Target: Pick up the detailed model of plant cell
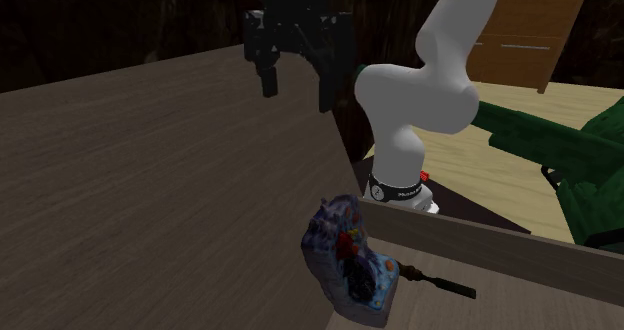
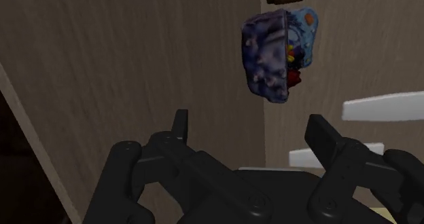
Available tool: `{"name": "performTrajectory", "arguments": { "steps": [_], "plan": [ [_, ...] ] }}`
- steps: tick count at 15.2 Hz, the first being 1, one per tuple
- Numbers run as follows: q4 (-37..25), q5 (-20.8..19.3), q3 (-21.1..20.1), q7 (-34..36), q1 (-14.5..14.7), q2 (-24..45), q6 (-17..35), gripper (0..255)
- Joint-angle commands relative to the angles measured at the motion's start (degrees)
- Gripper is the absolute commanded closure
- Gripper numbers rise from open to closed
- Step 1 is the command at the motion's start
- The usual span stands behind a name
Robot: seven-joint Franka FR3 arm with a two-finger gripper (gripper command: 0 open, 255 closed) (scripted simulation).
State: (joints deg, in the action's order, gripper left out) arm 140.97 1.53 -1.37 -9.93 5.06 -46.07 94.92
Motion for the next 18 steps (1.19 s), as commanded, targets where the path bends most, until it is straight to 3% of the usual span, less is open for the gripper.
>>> {"name": "performTrajectory", "arguments": {
  "steps": [1,10,18],
  "plan": [
    [3.8,0.7,1.1,-4.4,2.0,-0.1,3.1,0],
    [17.3,3.7,5.1,-22.4,10.9,1.5,15.1,0],
    [21.8,4.1,5.2,-23.3,11.0,4.1,22.1,0]
  ]
}}
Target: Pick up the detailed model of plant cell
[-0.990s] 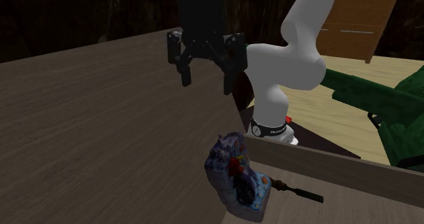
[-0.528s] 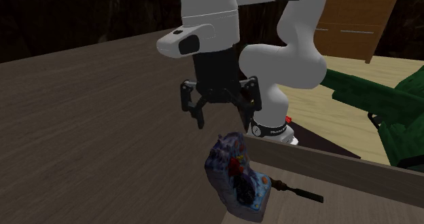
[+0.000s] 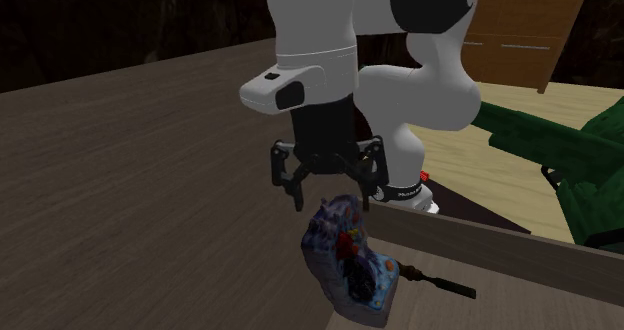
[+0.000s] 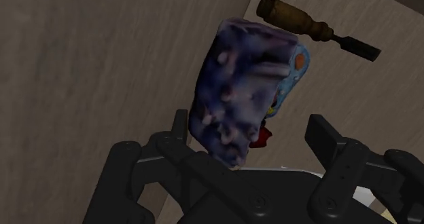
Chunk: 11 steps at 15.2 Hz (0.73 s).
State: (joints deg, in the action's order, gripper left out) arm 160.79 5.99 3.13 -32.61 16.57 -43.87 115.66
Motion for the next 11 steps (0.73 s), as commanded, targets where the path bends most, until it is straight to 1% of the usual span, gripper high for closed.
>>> {"name": "performTrajectory", "arguments": {
  "steps": [1,2,5,8,10,11],
  "plan": [
    [2.0,-0.4,0.7,-0.6,-0.6,1.9,1.4,0],
    [2.1,-0.4,0.8,-0.8,-0.6,2.0,1.5,255],
    [3.7,0.0,0.0,0.1,-0.2,0.3,1.5,255],
    [4.0,0.4,-0.9,1.3,0.2,-2.5,-0.9,255],
    [3.1,0.2,-0.5,0.9,0.1,-1.2,-0.5,255],
    [2.0,-0.4,0.8,-0.6,-0.5,1.9,1.4,255]
  ]
}}
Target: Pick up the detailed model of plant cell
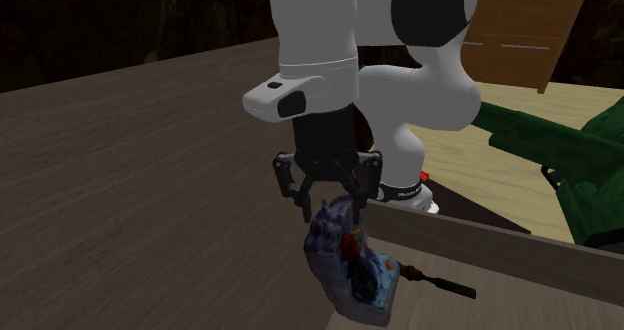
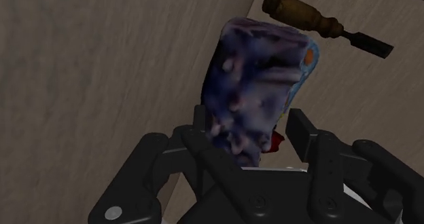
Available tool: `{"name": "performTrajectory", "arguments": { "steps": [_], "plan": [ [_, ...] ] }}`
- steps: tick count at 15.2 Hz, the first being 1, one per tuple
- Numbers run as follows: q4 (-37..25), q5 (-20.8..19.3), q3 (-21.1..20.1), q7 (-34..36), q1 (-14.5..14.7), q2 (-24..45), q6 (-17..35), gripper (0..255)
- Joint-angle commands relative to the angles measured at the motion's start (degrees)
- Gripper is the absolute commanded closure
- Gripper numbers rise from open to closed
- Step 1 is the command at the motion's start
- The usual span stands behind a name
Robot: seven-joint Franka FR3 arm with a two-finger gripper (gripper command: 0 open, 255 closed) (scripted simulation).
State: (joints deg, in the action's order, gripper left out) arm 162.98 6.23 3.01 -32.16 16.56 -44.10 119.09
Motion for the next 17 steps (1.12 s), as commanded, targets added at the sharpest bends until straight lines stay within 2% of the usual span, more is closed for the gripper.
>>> {"name": "performTrajectory", "arguments": {
  "steps": [1,15,17],
  "plan": [
    [-0.7,-0.7,0.8,-0.9,-0.5,1.7,-3.0,255],
    [-9.7,-1.0,0.4,0.4,-0.8,-1.8,-15.4,255],
    [-9.8,-1.0,0.4,0.5,-0.8,-1.8,-15.5,255]
  ]
}}
